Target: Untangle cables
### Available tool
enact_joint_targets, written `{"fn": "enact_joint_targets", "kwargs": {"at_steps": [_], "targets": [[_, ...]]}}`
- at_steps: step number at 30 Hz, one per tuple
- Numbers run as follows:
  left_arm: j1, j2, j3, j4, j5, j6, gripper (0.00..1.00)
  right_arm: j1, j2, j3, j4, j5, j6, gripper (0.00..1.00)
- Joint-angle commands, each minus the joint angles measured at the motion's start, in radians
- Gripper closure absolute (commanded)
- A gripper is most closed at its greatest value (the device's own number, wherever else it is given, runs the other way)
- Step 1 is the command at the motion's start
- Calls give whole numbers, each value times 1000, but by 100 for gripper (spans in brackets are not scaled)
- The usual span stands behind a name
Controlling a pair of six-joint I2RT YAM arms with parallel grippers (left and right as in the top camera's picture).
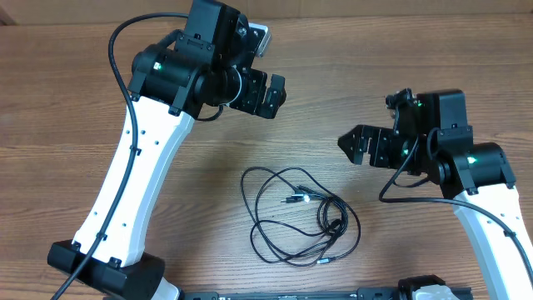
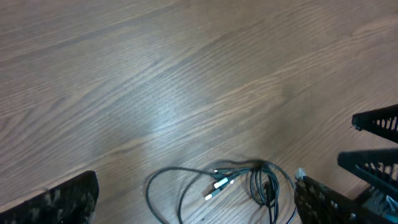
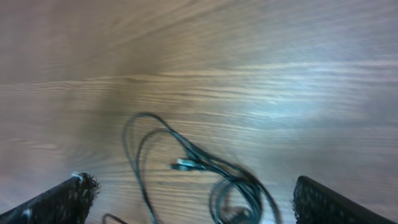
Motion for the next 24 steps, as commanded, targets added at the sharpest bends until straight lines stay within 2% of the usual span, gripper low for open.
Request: {"fn": "enact_joint_targets", "kwargs": {"at_steps": [1,5,9,11,14,17,24], "targets": [[-33,6,1,-31,18,74,0,0,-14,31,-70,84,-17,0],[-68,6,-44,-59,35,119,0,0,-14,30,-131,156,13,0],[-111,6,-133,-63,129,225,0,-2,-14,30,-149,349,132,0],[-132,6,-190,-49,146,241,0,-7,-14,30,-153,400,205,0],[-163,6,-281,-8,160,230,0,-27,-14,30,-151,421,267,0],[-192,6,-386,71,235,201,0,-66,-14,30,-151,439,332,0],[-262,6,-584,255,279,111,0,-224,-14,30,-149,421,366,0]]}}
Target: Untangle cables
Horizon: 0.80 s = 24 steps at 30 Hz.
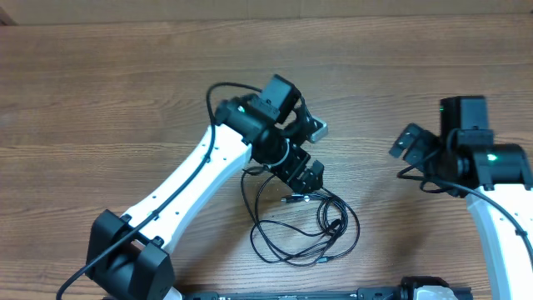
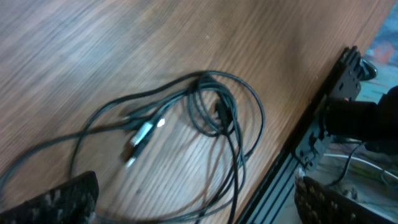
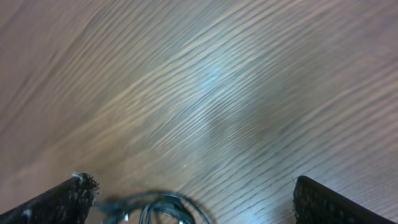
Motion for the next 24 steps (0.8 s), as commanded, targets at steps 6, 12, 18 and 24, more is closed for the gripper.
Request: {"fn": "enact_joint_targets", "kwargs": {"at_steps": [6,12,18,24], "targets": [[-86,2,-191,176,47,-199,0,-138,-13,28,4,-19,39,0],[-150,5,-316,300,-49,-459,6,-151,-13,27,10,-21,39,0],[-195,5,-408,477,-64,-589,27,-151,-13,27,10,-21,39,0],[-236,5,-420,529,-158,-694,2,-151,-13,27,10,-21,39,0]]}}
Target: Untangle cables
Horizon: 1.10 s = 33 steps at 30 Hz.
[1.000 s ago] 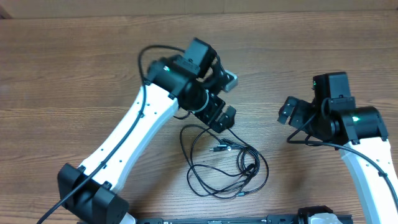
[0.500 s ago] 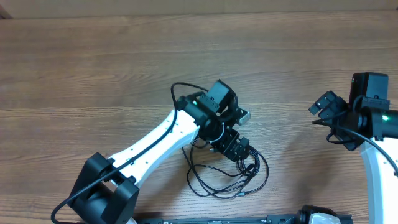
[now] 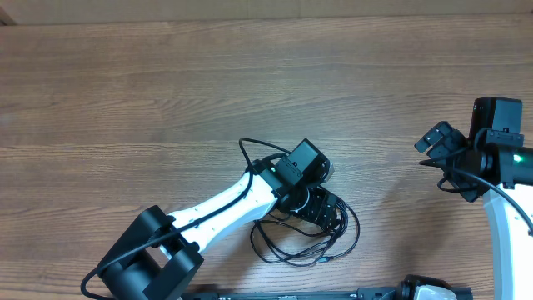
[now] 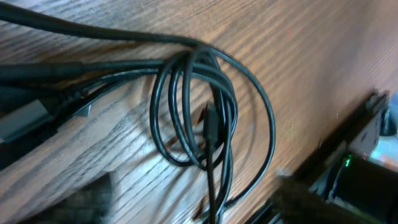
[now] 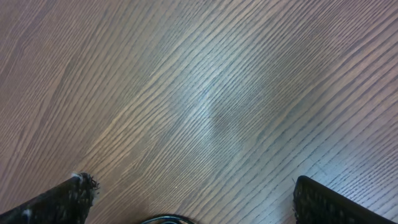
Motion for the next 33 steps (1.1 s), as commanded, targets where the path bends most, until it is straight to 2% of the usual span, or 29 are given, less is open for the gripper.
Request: {"fn": "enact_joint_targets", "kwargs": {"at_steps": [1,4,7,14,16,23,27,29,30,33], "targets": [[-32,3,-11,11,-116,-127,0,-4,-13,27,6,-1,7,0],[-70,10,-11,12,-237,-206,0,-4,-13,27,6,-1,7,0],[-93,28,-11,17,-294,-299,0,-4,-13,27,6,-1,7,0],[-99,122,-11,70,-290,-380,0,-4,-13,27,6,-19,6,0],[-99,169,-11,106,-246,-391,1,-4,-13,27,6,-23,-1,0],[-99,200,-11,192,-218,-388,11,-4,-13,27,7,-23,-1,0],[-106,215,-11,193,-212,-389,24,-4,-13,27,7,-23,-1,0],[-113,230,-11,211,-212,-388,27,-4,-13,27,7,-23,-1,0],[-116,240,-11,226,-211,-388,34,-4,-13,27,7,-23,-1,0],[-121,251,-11,269,-193,-388,69,-4,-13,27,7,-23,-1,0]]}}
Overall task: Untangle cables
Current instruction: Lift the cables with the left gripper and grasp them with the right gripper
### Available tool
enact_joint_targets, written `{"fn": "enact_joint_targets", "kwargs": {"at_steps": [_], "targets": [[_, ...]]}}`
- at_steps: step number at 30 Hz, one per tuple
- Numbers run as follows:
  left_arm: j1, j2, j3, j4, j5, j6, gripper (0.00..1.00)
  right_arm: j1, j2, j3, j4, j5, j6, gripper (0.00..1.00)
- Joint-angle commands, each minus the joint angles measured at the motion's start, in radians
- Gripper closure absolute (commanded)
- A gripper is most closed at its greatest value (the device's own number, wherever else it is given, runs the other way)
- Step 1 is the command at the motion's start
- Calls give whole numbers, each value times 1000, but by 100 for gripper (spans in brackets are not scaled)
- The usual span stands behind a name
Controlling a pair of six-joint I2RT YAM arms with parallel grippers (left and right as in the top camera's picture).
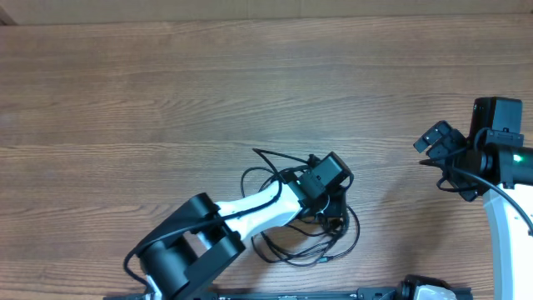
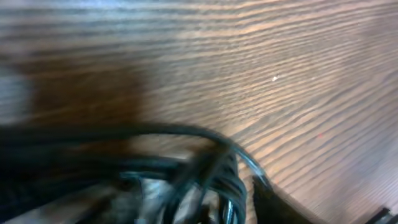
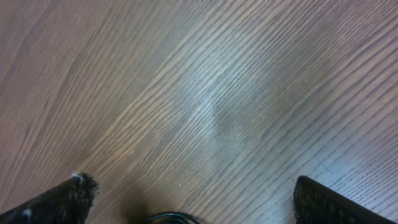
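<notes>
A tangle of thin black cables [image 1: 357, 231] lies on the wooden table [image 1: 166, 100] near its front edge. My left gripper [image 1: 333, 210] is down in the tangle's right side. In the blurred left wrist view, cable strands [image 2: 186, 132] fill the space at my left gripper [image 2: 199, 202], and only the right finger [image 2: 280, 205] shows as a dark shape, so its state cannot be read. My right gripper [image 1: 429, 150] hangs open over bare wood at the right, apart from the cables. A small arc of cable [image 3: 171, 218] shows at the bottom edge of its view [image 3: 199, 208].
The left arm's white link [image 1: 258, 212] stretches from the front edge to the tangle, with its own black lead [image 1: 266, 158] looping above. The right arm's base [image 1: 504, 217] stands at the right edge. Bare wood lies across the back and left.
My left gripper has moved a little to the right and lower into the tangle, and its view has gone blurred with cables filling the bottom. The right gripper has not moved.
Both grippers first hung open high above the table on either side of the tangle. The left then stood lower at the tangle's top while the right had drawn off to the right. The left was then open around a coil, and now sits deeper in it.
</notes>
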Motion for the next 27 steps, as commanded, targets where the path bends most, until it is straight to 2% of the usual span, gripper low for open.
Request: {"fn": "enact_joint_targets", "kwargs": {"at_steps": [1,3,7,11,16,19,20,24,27], "targets": [[-18,74,-27,10,29,-2,78,-4,-13,27,3,-5,0,0],[-18,74,-27,14,28,-2,96,-4,-13,27,3,-5,0,0],[-16,72,-26,16,28,21,96,-4,-13,27,2,-5,0,0],[-3,39,-21,16,29,107,96,-4,-13,27,-5,-7,-22,0],[29,-95,-8,15,27,298,96,-3,-13,27,-6,-156,-235,0],[55,-198,3,14,17,421,96,-3,-13,27,-25,-354,-425,0],[69,-243,6,14,5,463,96,-3,-13,27,-45,-476,-520,0],[104,-369,9,14,-74,514,96,7,-14,27,-115,-723,-734,0],[138,-463,9,9,-93,547,96,32,-14,27,-143,-753,-768,0]]}}
